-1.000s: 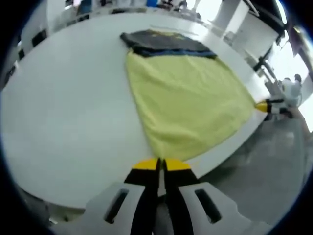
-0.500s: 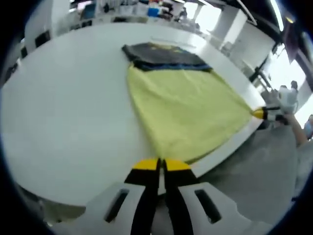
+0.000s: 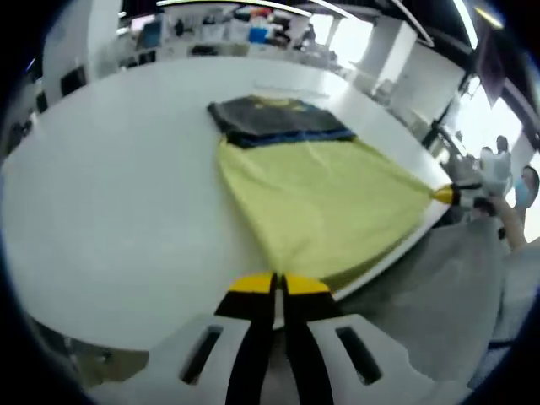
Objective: Fold the garment on the visible template until the final outline fits inside the template.
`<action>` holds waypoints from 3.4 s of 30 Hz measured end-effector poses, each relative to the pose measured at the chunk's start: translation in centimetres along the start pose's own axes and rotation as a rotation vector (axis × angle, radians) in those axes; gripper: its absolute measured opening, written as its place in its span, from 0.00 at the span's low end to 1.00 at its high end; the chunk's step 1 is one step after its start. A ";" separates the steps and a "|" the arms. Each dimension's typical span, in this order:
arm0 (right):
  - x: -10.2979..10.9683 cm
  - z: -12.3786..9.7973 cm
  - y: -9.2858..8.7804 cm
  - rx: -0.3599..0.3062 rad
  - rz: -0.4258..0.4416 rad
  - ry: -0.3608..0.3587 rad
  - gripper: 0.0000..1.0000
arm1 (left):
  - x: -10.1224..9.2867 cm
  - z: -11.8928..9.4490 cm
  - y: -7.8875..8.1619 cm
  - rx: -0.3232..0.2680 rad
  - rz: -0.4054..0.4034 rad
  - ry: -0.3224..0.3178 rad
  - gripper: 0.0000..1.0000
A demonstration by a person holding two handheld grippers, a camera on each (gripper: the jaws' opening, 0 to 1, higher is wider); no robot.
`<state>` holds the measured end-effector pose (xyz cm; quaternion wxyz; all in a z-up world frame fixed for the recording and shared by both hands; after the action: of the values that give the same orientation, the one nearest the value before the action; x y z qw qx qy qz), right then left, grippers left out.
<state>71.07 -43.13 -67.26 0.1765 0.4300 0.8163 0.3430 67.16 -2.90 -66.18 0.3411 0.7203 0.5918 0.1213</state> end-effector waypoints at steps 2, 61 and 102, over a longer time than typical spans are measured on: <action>0.1 -0.4 0.1 -0.008 0.002 -0.002 0.02 | -0.2 -0.3 0.1 -0.008 0.001 -0.005 0.00; 4.3 -9.4 2.4 -0.074 -0.108 -0.021 0.02 | -2.9 -8.5 -0.1 -0.092 0.088 -0.008 0.00; 5.9 -15.5 7.0 -0.213 -0.184 -0.024 0.02 | -5.7 -15.4 3.0 -0.211 0.208 0.029 0.00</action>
<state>62.76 -41.80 -51.35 0.2615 0.3362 0.8092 0.4048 59.01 -3.12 -51.57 0.3921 0.7360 0.5026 0.2279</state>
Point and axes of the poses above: the point that each gripper's makers call its tool centre point, and the gripper's own axes: z roughly forward along the fingers, x roughly to its left, y roughly out of its top, the point moved 7 cm from there along -z, roughly backward along the fingers
